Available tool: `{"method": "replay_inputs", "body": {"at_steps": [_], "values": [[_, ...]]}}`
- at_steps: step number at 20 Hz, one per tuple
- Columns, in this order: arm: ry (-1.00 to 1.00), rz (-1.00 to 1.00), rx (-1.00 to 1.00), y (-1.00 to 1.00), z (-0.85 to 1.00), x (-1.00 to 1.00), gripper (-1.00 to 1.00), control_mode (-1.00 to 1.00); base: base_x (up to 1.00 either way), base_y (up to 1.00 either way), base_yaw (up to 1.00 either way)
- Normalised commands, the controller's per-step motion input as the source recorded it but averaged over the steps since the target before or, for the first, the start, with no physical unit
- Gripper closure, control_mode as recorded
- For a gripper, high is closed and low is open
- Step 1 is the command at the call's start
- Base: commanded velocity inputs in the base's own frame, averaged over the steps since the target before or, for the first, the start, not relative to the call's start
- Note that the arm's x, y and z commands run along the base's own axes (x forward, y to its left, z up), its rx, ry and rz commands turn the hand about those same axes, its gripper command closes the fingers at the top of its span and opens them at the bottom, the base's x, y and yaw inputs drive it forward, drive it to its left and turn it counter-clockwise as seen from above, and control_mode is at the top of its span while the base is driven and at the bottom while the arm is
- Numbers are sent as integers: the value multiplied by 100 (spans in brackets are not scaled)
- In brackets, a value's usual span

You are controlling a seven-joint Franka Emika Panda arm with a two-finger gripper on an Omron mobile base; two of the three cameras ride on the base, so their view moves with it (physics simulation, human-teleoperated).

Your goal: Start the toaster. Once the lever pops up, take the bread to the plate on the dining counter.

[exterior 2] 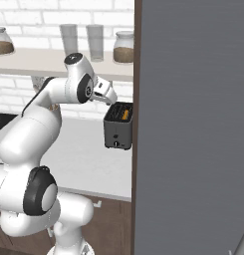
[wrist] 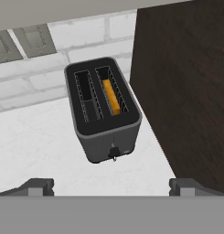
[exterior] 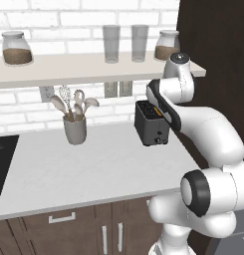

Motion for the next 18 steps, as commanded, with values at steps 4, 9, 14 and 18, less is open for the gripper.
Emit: {"method": "replay_inputs", "body": {"at_steps": [4,9,14,18], "values": [[0,0,0,0,0,0,-100,-100,0,0,0],[0,0,0,0,0,0,-100,-100,0,0,0],[0,0,0,0,0,0,-100,-100,0,0,0],[0,0,0,0,0,0,-100,-100,0,0,0]]}}
